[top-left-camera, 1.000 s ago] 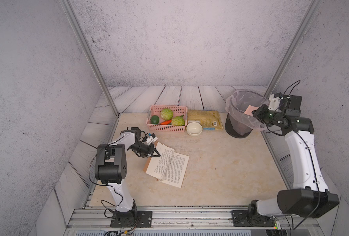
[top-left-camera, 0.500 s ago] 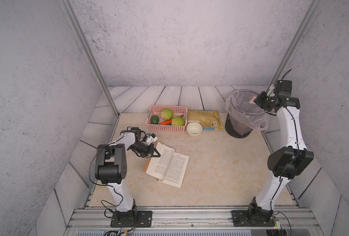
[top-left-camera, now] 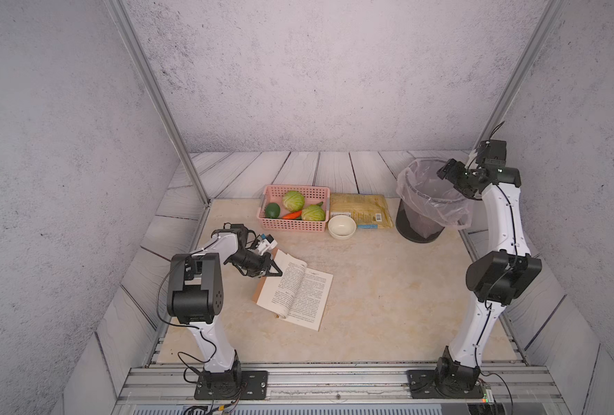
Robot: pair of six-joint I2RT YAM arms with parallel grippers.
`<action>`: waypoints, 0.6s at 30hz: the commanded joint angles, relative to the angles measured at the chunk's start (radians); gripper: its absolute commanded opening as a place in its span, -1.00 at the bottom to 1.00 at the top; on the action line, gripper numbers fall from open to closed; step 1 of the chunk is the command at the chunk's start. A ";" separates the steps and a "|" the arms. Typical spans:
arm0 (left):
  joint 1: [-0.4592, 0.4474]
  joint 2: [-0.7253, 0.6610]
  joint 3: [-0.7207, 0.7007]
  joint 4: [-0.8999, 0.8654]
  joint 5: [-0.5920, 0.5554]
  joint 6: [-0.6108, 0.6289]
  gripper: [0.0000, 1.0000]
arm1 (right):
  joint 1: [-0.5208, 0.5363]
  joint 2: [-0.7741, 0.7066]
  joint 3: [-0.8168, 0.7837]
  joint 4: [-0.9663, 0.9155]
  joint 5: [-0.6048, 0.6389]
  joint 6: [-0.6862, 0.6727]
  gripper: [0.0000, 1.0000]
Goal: Peel off the used sticky note
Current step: Place the note in the trash bin.
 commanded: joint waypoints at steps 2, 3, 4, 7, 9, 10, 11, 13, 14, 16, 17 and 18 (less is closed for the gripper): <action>0.008 0.013 -0.002 0.003 -0.014 0.018 -1.00 | 0.000 -0.122 -0.017 0.019 -0.043 0.014 0.84; 0.008 0.012 -0.004 0.003 -0.014 0.017 -1.00 | 0.000 -0.143 -0.031 0.024 -0.057 0.014 0.83; 0.008 0.011 -0.004 0.003 -0.014 0.017 -1.00 | 0.003 -0.166 -0.047 0.032 -0.076 0.017 0.83; 0.008 0.013 -0.005 0.004 -0.011 0.017 -1.00 | 0.014 -0.254 -0.146 0.061 -0.098 0.023 0.84; 0.008 0.015 -0.005 0.005 -0.011 0.017 -1.00 | 0.027 -0.318 -0.222 0.077 -0.114 0.017 0.83; 0.008 0.015 -0.005 0.004 -0.010 0.017 -1.00 | 0.036 -0.350 -0.274 0.086 -0.117 0.013 0.84; 0.008 0.016 -0.005 0.006 -0.009 0.017 -1.00 | 0.047 -0.383 -0.327 0.100 -0.119 0.006 0.84; 0.008 0.015 -0.005 0.006 -0.010 0.017 -1.00 | 0.080 -0.458 -0.435 0.121 -0.110 -0.015 0.84; 0.008 0.014 -0.006 0.006 -0.011 0.017 -1.00 | 0.099 -0.494 -0.493 0.127 -0.101 -0.028 0.84; 0.008 0.010 -0.005 0.007 -0.015 0.014 -1.00 | 0.150 -0.570 -0.618 0.145 -0.060 -0.032 0.83; 0.007 0.009 -0.003 0.009 -0.017 0.013 -1.00 | 0.181 -0.614 -0.695 0.171 -0.046 -0.032 0.84; 0.008 0.005 -0.002 0.008 -0.017 0.011 -1.00 | 0.211 -0.655 -0.765 0.197 -0.026 -0.034 0.84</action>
